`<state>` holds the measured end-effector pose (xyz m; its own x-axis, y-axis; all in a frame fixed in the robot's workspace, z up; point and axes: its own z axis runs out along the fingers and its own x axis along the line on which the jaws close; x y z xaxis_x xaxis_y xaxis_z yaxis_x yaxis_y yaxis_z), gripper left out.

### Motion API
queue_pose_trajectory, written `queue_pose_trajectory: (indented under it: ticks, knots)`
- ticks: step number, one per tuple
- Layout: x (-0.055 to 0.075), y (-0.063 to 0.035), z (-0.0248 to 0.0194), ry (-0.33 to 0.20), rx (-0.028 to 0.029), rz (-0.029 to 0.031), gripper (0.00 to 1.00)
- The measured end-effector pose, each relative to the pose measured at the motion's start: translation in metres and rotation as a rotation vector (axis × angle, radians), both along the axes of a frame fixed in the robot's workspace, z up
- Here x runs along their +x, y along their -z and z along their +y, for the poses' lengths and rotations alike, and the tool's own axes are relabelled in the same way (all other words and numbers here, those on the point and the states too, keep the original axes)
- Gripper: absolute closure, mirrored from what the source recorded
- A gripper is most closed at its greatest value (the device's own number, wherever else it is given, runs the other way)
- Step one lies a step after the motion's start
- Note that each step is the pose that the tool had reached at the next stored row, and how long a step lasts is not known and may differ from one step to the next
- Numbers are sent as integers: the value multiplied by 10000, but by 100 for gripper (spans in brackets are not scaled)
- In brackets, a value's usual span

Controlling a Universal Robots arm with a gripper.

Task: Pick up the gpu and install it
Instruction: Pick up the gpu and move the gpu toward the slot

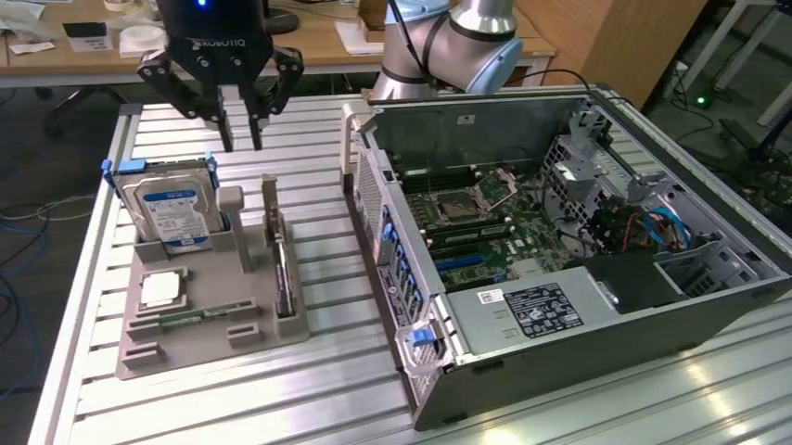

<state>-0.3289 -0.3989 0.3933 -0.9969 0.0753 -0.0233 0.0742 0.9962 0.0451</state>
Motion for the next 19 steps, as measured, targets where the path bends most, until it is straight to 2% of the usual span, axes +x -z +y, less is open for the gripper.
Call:
queue_pose_trajectory:
  ticks: [1, 3, 4, 7, 8, 9, 15, 19]
  knots:
    - [0, 0, 0, 0, 0, 0, 66]
    - [0, 0, 0, 0, 0, 0, 55]
    - [0, 0, 0, 0, 0, 1, 55]
    - [0, 1, 0, 0, 0, 0, 37]
    - [0, 3, 0, -21, -1, 0, 37]
    - [-1, 5, 0, -75, -1, 5, 31]
    - [5, 28, -14, -397, -6, 74, 31]
    - [5, 61, -90, -445, -9, 85, 31]
